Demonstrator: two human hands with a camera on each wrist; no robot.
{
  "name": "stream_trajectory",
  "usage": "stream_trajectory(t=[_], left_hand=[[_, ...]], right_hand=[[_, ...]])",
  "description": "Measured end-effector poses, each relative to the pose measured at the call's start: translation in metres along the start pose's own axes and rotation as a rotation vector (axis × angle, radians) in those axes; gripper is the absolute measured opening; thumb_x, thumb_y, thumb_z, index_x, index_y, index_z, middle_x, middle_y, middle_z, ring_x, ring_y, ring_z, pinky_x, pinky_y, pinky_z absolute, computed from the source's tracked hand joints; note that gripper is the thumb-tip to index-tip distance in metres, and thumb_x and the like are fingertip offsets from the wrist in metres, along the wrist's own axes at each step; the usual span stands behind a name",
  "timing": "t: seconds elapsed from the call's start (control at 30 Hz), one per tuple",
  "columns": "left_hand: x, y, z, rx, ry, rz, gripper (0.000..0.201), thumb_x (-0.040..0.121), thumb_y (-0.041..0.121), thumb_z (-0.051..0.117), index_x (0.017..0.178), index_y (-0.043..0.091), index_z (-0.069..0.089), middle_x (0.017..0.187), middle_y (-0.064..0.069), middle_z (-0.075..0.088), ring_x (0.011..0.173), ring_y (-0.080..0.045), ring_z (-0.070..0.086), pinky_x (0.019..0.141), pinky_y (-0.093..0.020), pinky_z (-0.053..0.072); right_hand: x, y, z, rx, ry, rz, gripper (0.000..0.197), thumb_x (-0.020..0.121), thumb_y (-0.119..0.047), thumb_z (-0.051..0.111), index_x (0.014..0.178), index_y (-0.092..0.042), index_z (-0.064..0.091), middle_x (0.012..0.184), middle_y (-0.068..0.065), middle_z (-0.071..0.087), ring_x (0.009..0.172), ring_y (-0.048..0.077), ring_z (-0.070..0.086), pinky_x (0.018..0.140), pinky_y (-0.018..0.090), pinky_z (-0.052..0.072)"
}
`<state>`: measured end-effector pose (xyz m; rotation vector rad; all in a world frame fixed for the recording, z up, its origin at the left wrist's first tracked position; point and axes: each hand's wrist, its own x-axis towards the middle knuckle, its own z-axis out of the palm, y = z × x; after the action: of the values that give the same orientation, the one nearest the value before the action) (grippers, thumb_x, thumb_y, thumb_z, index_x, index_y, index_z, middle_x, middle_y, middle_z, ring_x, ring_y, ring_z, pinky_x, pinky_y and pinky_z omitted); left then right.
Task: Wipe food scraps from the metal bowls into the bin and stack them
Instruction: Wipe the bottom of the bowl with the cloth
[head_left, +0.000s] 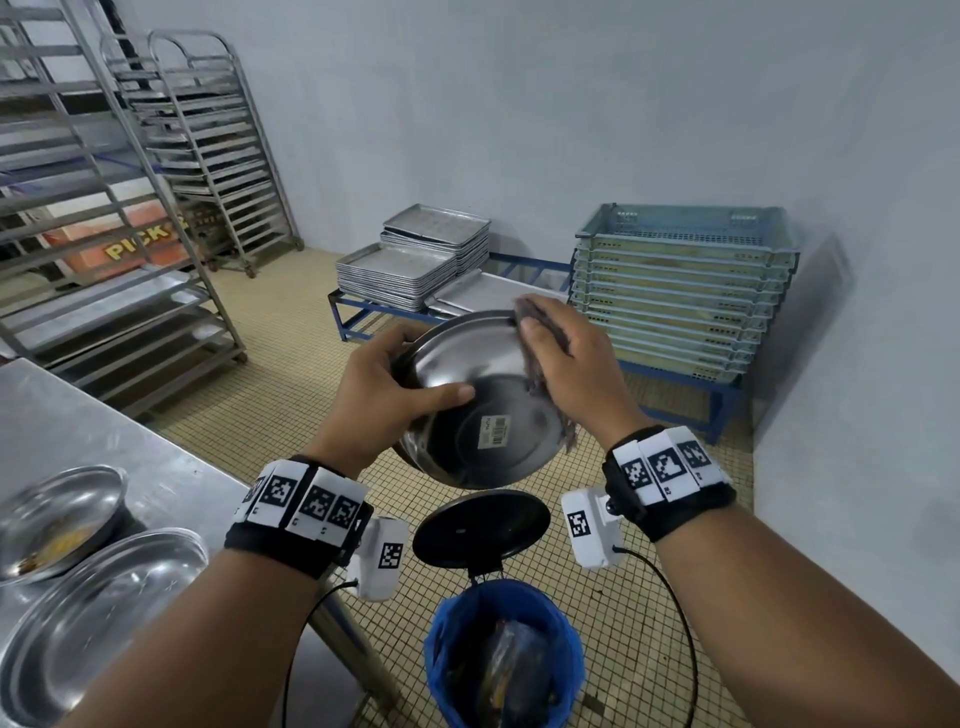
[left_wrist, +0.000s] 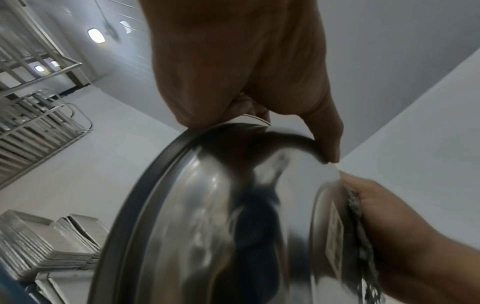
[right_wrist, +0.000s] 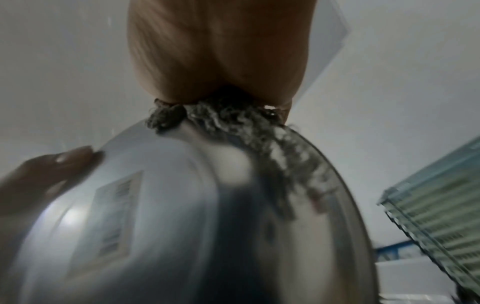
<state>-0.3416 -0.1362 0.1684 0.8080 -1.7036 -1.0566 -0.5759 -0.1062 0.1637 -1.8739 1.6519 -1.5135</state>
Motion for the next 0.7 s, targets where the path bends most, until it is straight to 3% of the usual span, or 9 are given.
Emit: stream_trajectory(t=[0.1, 0.17, 0.23, 0.33, 0.4, 0.53, 0.6, 0.7], left_hand=[[-0.001, -0.002, -0.006, -0.137, 0.062, -0.004, 0.061, 0.059, 0.022, 0.098, 0.111, 0.019, 0.068, 0.107, -0.007, 0.078, 0.099, -0.027, 0.077, 0.074, -0.037, 0.064], [-0.002, -0.002, -0.008, -0.127, 0.051, -0.019, 0.060, 0.060, 0.027, 0.096, 0.112, 0.020, 0.067, 0.109, -0.006, 0.077, 0.100, -0.029, 0.076, 0.075, -0.040, 0.065], [-0.001, -0.001, -0.008, -0.008, 0.014, -0.022, 0.060, 0.059, 0.028, 0.101, 0.108, 0.024, 0.066, 0.101, 0.004, 0.076, 0.094, -0.019, 0.076, 0.073, -0.036, 0.064], [0.003, 0.003, -0.006, 0.232, -0.071, 0.009, 0.056, 0.063, 0.023, 0.100, 0.105, 0.027, 0.063, 0.092, 0.011, 0.071, 0.085, 0.000, 0.069, 0.072, -0.018, 0.056], [0.007, 0.006, -0.002, 0.302, -0.133, 0.030, 0.059, 0.065, 0.020, 0.100, 0.109, 0.032, 0.062, 0.100, 0.012, 0.071, 0.091, 0.003, 0.068, 0.077, -0.015, 0.054], [0.008, 0.007, 0.003, 0.275, -0.167, 0.060, 0.060, 0.063, 0.019, 0.100, 0.110, 0.033, 0.066, 0.103, 0.009, 0.076, 0.097, -0.007, 0.072, 0.085, -0.026, 0.060], [0.006, 0.005, 0.000, 0.218, -0.128, 0.051, 0.060, 0.060, 0.020, 0.102, 0.109, 0.032, 0.068, 0.104, 0.008, 0.077, 0.098, -0.011, 0.074, 0.087, -0.033, 0.062], [0.003, 0.001, -0.005, 0.093, -0.015, 0.040, 0.057, 0.054, 0.034, 0.100, 0.103, 0.039, 0.071, 0.103, 0.004, 0.078, 0.097, -0.017, 0.076, 0.086, -0.042, 0.064]], right_hand=[[-0.004, 0.017, -0.002, 0.254, 0.037, 0.226, 0.033, 0.097, -0.055, 0.050, 0.121, -0.039, 0.067, 0.088, -0.017, 0.066, 0.086, 0.015, 0.062, 0.087, 0.044, 0.054], [-0.005, 0.021, -0.002, 0.253, 0.053, 0.240, 0.026, 0.098, -0.052, 0.050, 0.113, -0.039, 0.068, 0.088, -0.018, 0.067, 0.087, 0.014, 0.063, 0.090, 0.048, 0.055], [-0.005, 0.015, -0.004, 0.199, 0.057, 0.201, 0.022, 0.105, -0.039, 0.050, 0.116, -0.031, 0.068, 0.098, -0.014, 0.068, 0.093, 0.010, 0.065, 0.091, 0.039, 0.054], [-0.003, 0.001, -0.007, 0.069, -0.004, 0.081, 0.022, 0.106, -0.034, 0.051, 0.121, -0.029, 0.066, 0.100, -0.012, 0.069, 0.092, 0.005, 0.065, 0.080, 0.023, 0.052], [-0.001, -0.006, -0.002, -0.047, -0.057, -0.036, 0.025, 0.105, -0.034, 0.052, 0.124, -0.026, 0.066, 0.099, -0.014, 0.069, 0.089, 0.007, 0.066, 0.080, 0.025, 0.054], [-0.002, -0.006, 0.007, -0.131, -0.063, -0.144, 0.037, 0.102, -0.043, 0.049, 0.129, -0.024, 0.066, 0.109, -0.003, 0.071, 0.098, 0.014, 0.065, 0.088, 0.032, 0.052], [-0.005, 0.002, 0.005, -0.066, -0.037, -0.073, 0.035, 0.104, -0.041, 0.050, 0.130, -0.023, 0.065, 0.104, -0.004, 0.070, 0.093, 0.011, 0.065, 0.081, 0.025, 0.051], [-0.012, 0.014, 0.000, 0.083, 0.009, 0.097, 0.032, 0.107, -0.036, 0.048, 0.132, -0.024, 0.062, 0.102, -0.019, 0.064, 0.091, -0.009, 0.060, 0.075, 0.007, 0.043]])
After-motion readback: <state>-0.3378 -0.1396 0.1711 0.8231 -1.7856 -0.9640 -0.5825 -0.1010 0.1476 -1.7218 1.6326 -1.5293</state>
